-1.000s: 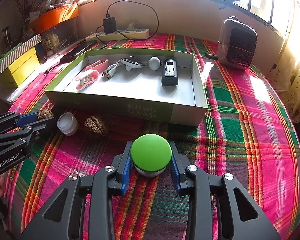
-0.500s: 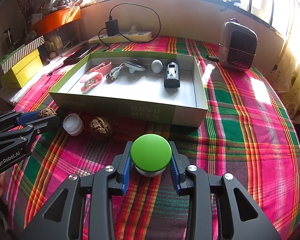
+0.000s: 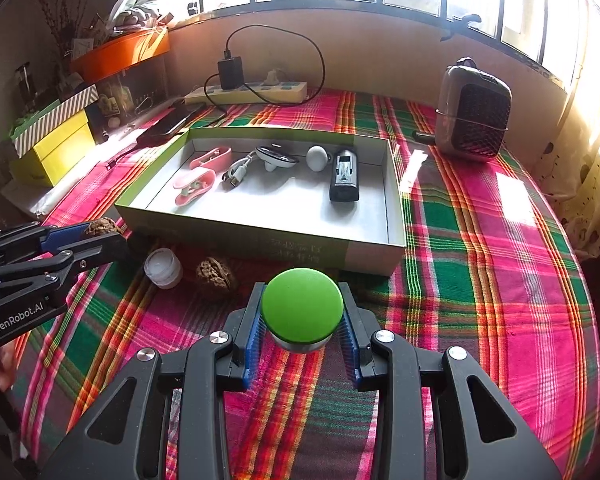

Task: Organize objects
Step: 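Lift and carry the walnut and green knob over the box, then lower the walnut and green knob down into the box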

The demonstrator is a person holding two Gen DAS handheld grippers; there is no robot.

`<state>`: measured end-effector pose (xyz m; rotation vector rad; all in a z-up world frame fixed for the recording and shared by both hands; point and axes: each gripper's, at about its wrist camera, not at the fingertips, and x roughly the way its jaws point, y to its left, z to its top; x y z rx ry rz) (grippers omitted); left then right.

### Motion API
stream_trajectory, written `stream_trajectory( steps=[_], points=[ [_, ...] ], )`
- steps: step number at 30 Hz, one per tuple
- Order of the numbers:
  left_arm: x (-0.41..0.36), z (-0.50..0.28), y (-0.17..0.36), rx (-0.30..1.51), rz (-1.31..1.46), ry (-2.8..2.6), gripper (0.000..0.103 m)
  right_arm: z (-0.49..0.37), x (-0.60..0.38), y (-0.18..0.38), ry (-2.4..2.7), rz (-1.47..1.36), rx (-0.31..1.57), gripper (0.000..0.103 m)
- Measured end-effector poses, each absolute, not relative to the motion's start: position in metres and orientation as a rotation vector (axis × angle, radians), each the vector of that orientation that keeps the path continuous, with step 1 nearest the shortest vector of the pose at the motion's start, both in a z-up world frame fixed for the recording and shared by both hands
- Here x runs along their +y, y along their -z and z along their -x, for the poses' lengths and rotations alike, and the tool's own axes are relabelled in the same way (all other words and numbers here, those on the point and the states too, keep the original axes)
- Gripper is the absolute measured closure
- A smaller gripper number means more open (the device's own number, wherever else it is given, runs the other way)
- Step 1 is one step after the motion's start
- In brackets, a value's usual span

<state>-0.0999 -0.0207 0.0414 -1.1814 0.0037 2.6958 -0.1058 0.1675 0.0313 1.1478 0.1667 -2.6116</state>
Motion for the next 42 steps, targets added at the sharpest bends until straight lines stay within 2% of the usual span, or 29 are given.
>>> stream_trajectory(
  steps=[17, 42],
  points=[
    [-0.003, 0.136, -0.054, 0.009, 1.150, -2.662, 0.075, 0.140, 0.161, -0.056, 2.609, -1.085, 0.162, 0.069],
    [0.003, 0.190, -0.033, 0.015, 1.217, -2.625, 0.075, 0.228, 0.138, -0.030, 2.505, -1.176, 0.161, 0.068]
  ],
)
